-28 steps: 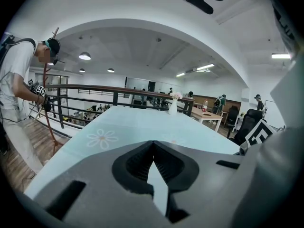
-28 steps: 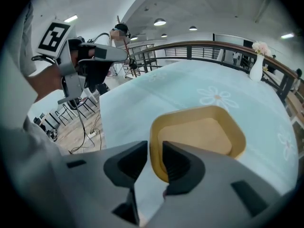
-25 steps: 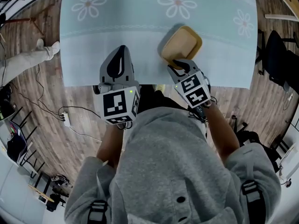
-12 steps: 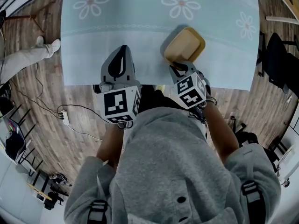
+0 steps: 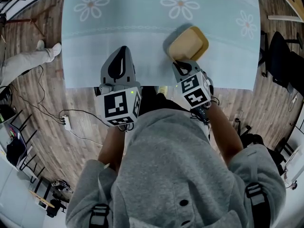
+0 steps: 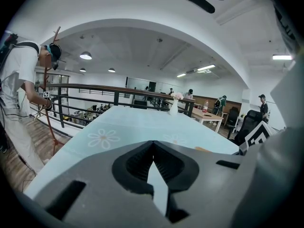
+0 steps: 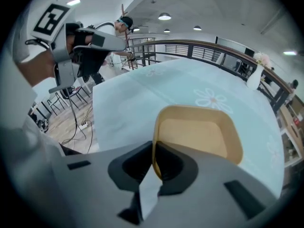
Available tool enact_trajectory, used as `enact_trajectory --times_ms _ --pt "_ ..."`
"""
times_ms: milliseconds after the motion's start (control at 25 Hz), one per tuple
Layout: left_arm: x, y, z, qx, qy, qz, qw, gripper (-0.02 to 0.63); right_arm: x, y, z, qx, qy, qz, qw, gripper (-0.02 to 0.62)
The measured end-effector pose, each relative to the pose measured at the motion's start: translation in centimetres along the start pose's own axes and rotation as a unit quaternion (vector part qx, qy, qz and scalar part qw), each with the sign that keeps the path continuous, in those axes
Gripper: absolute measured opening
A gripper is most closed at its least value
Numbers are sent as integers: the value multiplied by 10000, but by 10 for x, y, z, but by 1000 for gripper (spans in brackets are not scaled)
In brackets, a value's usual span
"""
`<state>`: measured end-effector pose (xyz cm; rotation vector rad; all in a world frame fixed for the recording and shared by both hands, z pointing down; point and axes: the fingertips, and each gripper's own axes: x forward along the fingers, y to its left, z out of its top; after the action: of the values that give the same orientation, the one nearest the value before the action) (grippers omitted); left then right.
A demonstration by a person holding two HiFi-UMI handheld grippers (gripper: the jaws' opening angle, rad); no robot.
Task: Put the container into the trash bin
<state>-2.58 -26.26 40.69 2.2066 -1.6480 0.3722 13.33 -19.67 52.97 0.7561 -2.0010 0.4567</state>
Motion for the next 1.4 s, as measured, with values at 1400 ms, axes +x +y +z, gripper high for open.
enact_trajectory --times_ms 1400 --pt "-100 -64 25 594 -751 236 9951 18 -98 3 16 274 -1767 -295 9835 34"
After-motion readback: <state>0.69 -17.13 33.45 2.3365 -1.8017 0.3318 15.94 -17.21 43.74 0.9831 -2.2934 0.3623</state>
